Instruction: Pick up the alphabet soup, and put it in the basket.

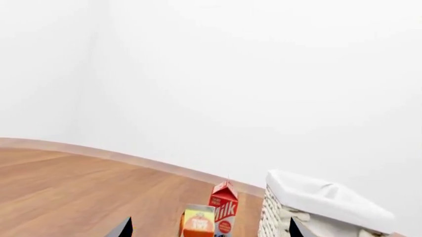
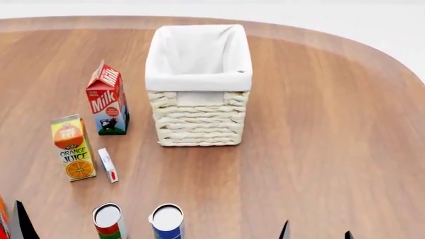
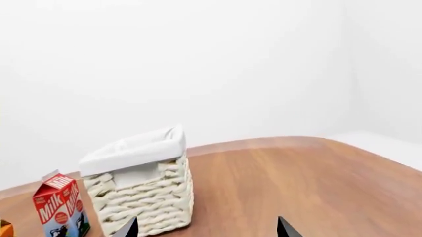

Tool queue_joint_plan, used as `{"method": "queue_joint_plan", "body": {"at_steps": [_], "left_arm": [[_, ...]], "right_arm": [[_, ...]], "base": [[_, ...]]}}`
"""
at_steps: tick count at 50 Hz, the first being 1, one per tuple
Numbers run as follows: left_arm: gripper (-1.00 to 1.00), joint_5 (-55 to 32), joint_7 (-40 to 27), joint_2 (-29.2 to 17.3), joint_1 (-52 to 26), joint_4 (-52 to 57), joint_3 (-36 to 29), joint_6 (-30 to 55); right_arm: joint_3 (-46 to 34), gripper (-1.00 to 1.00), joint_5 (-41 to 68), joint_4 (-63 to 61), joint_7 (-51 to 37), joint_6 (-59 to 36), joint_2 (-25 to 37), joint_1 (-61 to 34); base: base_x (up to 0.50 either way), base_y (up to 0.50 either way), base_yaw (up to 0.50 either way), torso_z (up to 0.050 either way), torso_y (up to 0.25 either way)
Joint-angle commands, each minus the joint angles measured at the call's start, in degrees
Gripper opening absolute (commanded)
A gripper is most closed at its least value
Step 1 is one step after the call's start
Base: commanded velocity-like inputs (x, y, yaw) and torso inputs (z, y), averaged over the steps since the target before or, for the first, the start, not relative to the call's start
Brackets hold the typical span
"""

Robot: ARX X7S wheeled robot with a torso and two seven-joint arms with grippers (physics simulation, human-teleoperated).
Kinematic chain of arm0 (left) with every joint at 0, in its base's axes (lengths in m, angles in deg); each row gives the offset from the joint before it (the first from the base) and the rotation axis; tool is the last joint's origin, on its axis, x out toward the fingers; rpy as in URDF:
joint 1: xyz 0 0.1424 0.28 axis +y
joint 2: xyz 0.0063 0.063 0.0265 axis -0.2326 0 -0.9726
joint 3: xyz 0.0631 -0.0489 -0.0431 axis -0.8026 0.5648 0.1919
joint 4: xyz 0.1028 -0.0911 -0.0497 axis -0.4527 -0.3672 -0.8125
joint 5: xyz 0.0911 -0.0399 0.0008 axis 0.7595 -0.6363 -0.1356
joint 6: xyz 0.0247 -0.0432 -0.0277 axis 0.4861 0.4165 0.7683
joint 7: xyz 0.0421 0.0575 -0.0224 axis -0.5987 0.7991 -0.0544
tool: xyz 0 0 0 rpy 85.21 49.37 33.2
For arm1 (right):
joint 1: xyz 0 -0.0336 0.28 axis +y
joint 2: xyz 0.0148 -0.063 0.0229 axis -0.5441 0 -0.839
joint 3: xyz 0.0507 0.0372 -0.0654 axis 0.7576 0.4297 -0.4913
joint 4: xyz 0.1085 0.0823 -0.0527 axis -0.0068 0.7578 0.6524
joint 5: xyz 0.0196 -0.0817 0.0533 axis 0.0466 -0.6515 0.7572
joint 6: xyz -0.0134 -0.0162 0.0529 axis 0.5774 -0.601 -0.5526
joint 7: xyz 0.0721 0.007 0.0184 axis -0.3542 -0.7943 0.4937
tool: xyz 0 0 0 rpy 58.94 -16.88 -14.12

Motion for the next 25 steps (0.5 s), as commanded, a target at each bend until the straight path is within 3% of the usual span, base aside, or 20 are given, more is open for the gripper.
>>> {"method": "queue_joint_plan", "body": {"at_steps": [1, 25], "left_arm": [[1.0, -0.08, -0.35, -0.32, -0.06, -0.06, -0.35, -0.13], [1.0, -0.22, -1.02, -0.9, -0.3, -0.35, -0.98, -0.4]], "right_arm": [[-0.99, 1.0, -2.58, 0.26, -0.68, 1.28, -0.02, 0.2], [-2.15, 1.0, -3.66, 0.92, -1.47, 1.9, 0.29, -0.15]], "base": [[0.14, 0.0, 0.0, 0.0, 0.0], [0.2, 0.02, 0.0, 0.0, 0.0]]}}
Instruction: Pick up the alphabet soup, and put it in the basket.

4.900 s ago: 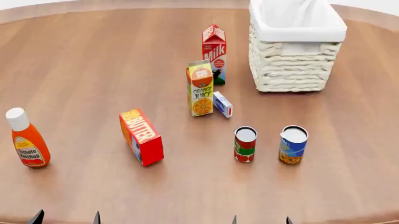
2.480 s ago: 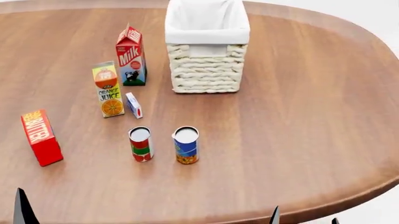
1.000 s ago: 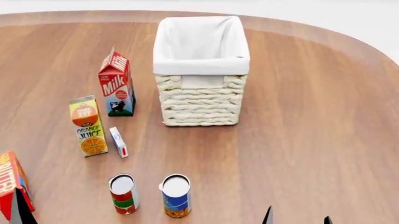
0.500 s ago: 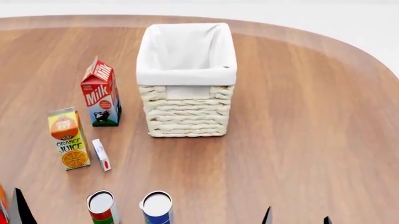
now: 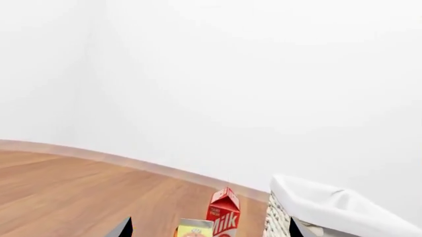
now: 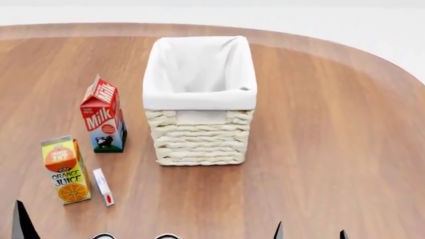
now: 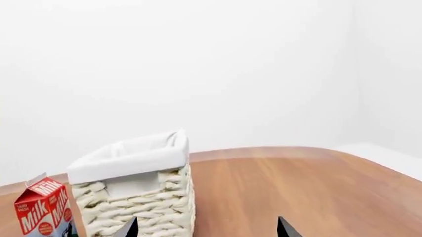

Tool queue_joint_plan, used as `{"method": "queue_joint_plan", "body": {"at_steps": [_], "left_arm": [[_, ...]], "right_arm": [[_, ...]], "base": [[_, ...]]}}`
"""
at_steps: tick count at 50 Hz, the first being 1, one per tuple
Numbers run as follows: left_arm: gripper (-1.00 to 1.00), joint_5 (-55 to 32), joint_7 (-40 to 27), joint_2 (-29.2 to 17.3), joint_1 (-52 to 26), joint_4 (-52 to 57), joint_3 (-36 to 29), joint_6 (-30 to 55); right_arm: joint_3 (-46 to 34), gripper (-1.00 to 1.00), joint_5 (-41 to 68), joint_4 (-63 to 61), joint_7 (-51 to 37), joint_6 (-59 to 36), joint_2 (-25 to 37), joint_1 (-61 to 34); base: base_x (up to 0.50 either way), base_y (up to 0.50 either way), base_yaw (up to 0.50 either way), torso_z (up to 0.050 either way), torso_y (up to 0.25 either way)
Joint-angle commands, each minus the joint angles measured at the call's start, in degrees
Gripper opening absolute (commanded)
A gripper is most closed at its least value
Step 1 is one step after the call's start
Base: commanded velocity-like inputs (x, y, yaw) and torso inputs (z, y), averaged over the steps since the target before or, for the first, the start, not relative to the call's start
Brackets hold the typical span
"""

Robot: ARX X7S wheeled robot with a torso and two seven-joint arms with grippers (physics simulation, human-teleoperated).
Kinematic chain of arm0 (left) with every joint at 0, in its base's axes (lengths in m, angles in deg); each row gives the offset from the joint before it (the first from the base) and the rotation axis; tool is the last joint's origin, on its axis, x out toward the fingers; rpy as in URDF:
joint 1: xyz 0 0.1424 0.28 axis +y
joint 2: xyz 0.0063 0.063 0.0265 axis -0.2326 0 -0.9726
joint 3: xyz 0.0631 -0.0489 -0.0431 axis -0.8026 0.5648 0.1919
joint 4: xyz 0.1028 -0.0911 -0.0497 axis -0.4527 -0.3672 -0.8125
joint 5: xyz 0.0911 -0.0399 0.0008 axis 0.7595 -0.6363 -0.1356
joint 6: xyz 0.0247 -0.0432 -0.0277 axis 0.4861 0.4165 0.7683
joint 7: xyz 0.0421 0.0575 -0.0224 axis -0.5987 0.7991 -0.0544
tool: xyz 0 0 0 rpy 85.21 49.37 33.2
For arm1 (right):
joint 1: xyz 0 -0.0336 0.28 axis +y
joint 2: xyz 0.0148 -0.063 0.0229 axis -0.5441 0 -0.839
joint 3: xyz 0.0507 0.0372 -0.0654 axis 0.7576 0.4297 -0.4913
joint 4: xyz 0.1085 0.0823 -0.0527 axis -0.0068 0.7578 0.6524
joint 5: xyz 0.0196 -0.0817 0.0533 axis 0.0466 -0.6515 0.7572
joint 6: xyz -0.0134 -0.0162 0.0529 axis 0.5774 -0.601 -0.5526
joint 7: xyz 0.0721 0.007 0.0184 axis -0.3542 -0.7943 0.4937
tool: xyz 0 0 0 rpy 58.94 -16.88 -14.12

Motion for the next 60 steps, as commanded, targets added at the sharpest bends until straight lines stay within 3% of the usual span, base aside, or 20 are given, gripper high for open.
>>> {"method": "queue_joint_plan", "body": {"at_steps": [1, 60], "left_arm": [[1.0, -0.17, -0.27, -0.29, -0.1, -0.21, -0.23, -0.26], [1.0, -0.59, -1.74, -1.44, -0.07, -0.27, -1.47, -1.33]], "right_arm": [[-0.51, 1.0, -0.62, 0.24, -0.46, 0.32, 0.15, -0.11], [-1.55, 1.0, 1.11, 1.0, -1.68, 0.62, 1.39, -0.84]], "base": [[0.22, 0.04, 0.0, 0.0, 0.0], [0.22, 0.02, 0.0, 0.0, 0.0]]}}
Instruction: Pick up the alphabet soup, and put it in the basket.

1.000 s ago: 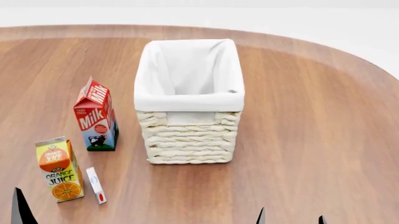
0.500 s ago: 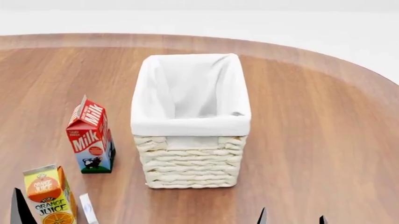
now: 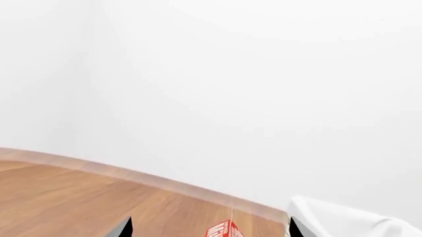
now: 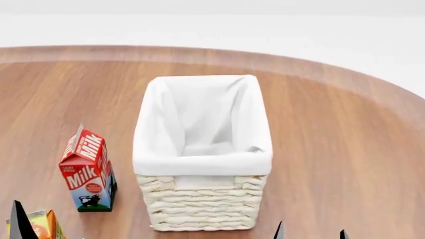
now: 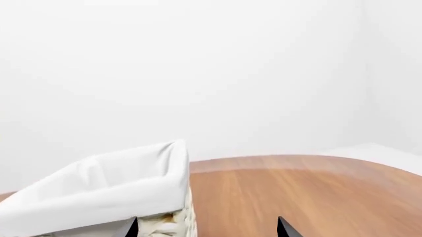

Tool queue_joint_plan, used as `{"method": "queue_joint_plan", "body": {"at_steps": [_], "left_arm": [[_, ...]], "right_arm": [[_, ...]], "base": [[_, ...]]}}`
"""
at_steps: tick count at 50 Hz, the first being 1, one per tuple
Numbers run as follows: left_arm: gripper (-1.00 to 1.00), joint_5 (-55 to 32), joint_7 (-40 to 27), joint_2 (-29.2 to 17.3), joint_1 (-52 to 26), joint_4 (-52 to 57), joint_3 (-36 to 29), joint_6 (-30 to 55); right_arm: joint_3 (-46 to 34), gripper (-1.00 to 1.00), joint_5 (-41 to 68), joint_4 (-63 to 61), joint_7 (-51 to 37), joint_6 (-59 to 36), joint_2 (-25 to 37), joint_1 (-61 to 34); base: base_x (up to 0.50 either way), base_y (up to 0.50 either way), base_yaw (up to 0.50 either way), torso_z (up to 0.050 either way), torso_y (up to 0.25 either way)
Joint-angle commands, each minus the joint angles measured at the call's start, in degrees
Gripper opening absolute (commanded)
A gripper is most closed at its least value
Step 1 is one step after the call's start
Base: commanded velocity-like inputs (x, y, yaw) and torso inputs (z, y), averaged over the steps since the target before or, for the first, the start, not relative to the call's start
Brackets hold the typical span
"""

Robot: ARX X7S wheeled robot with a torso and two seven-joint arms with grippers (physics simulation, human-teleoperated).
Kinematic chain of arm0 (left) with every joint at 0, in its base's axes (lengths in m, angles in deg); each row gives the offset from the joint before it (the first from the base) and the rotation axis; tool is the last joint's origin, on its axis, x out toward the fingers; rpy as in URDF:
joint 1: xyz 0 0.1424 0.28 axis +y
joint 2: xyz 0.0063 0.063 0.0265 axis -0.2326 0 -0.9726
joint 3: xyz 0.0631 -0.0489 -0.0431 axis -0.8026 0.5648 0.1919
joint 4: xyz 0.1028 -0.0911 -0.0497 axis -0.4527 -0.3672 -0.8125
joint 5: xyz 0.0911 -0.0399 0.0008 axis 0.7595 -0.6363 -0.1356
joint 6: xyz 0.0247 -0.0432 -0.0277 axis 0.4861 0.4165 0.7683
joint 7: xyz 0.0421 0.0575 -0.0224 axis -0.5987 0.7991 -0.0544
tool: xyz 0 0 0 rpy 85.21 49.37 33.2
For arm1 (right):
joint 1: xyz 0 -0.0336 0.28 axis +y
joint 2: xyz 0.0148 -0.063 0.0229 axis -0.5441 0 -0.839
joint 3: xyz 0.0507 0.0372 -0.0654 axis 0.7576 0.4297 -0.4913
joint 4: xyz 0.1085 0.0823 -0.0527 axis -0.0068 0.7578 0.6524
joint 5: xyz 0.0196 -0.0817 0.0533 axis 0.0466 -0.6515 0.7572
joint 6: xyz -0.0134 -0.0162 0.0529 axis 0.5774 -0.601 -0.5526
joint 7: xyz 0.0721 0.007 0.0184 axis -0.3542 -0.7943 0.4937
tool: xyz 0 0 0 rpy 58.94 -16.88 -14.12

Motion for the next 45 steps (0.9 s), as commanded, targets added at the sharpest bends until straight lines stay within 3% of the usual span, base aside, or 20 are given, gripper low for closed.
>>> {"method": "queue_joint_plan", "body": {"at_steps": [1, 16, 36, 45], "left_arm": [[1.0, -0.1, -0.19, -0.2, -0.12, -0.26, -0.23, -0.32], [1.0, -0.13, -0.59, -0.49, 0.35, 0.07, -0.46, -0.79], [1.0, -0.1, -1.0, -0.7, -0.29, -0.63, -0.9, -0.73], [1.0, 0.1, -1.58, -0.81, -0.24, -0.82, -0.82, -0.72]], "right_arm": [[-0.2, 1.0, 0.18, 0.1, -0.26, 0.17, 0.2, -0.1], [-0.51, 1.0, 1.2, -0.25, -0.34, 0.16, 0.53, 0.26], [-0.38, 1.0, 1.66, -0.03, -1.12, -0.15, 1.16, -0.12], [0.14, 1.0, 2.85, -1.06, 1.28, 0.23, 4.78, 1.79]], "base": [[0.22, 0.0, 0.0, 0.0, 0.0], [0.22, 0.0, 0.0, 0.0, 0.0], [0.0, 0.0, 0.0, 0.0, 0.0], [0.0, 0.0, 0.0, 0.0, 0.0]]}}
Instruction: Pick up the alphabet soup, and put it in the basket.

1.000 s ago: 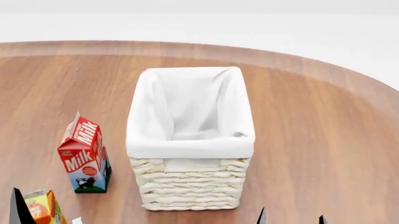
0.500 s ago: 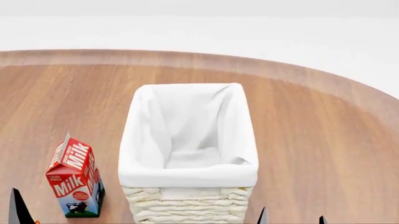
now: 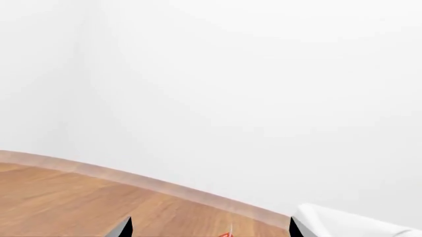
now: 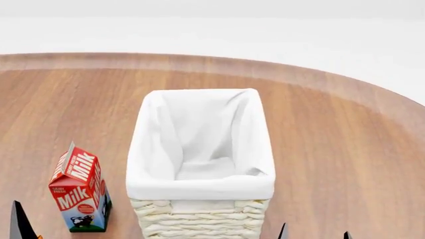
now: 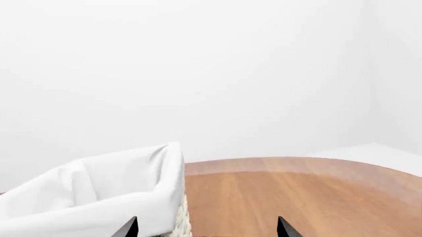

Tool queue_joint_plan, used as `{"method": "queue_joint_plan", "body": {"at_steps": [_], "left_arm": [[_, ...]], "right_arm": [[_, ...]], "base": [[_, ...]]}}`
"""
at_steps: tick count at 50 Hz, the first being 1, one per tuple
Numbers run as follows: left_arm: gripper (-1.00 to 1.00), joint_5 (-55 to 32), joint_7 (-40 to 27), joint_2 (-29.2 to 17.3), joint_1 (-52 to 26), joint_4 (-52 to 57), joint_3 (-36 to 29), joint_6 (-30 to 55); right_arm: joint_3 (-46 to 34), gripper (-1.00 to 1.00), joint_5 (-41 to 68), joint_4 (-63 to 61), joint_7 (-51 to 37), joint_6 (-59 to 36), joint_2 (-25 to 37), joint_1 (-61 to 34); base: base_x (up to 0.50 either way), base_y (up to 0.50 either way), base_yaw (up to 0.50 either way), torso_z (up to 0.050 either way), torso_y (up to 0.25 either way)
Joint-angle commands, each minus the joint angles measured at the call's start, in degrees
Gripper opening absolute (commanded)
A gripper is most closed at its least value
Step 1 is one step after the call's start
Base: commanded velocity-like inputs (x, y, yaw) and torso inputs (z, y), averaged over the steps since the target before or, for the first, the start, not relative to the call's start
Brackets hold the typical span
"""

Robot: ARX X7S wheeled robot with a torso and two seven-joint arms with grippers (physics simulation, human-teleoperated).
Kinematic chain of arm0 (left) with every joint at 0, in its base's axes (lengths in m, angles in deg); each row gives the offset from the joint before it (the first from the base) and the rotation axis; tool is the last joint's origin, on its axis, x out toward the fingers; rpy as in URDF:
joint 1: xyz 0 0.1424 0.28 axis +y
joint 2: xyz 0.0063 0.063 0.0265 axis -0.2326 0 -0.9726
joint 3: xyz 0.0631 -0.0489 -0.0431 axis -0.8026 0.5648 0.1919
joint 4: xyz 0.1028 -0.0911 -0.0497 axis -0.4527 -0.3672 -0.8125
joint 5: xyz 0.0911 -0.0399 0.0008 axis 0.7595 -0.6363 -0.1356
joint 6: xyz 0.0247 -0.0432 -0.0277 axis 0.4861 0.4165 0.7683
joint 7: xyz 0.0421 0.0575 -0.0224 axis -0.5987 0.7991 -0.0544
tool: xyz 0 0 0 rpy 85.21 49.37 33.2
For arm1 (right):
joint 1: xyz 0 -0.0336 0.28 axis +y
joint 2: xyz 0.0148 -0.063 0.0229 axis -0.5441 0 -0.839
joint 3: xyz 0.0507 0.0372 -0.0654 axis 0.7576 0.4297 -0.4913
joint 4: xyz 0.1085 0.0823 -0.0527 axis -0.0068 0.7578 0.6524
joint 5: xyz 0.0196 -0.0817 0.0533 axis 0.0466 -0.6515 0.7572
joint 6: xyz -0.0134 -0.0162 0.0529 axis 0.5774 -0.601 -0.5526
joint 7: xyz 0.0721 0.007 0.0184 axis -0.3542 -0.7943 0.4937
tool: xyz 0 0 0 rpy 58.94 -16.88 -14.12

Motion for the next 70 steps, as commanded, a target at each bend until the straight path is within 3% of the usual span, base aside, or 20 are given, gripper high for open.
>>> {"method": "queue_joint_plan", "body": {"at_steps": [1, 15, 31, 41, 70], "left_arm": [[1.0, 0.2, -0.51, -0.12, -0.07, -0.33, -0.06, -0.07], [1.0, -0.11, -1.08, -0.54, -0.46, -0.44, -0.04, 0.5], [1.0, 0.21, -1.59, -0.79, -0.68, -0.57, -0.45, 0.81], [1.0, 0.44, -1.81, -0.84, -0.77, -0.86, -0.73, 0.66], [1.0, 1.12, -2.28, -1.0, -0.78, -1.51, -1.7, 0.05]], "right_arm": [[0.78, 1.0, 2.02, -0.78, 2.13, 0.2, 3.3, 1.34], [0.05, 1.0, 13.65, -0.04, 14.12, -3.19, 10.67, 0.84], [-3.86, 1.0, 14.79, -0.46, 19.66, -7.45, 14.33, -0.18], [-6.97, 1.0, 21.15, 0.38, 31.04, -8.43, 16.53, -1.09], [-13.91, 1.0, 21.17, -0.6, 40.66, -12.18, 18.71, -3.15]], "base": [[0.0, 0.0, 0.0, 0.0, 0.0], [0.0, 0.0, 0.0, 0.0, 0.0], [0.0, 0.0, 0.0, 0.0, 0.0], [0.0, 0.0, 0.0, 0.0, 0.0], [0.0, 0.0, 0.0, 0.0, 0.0]]}}
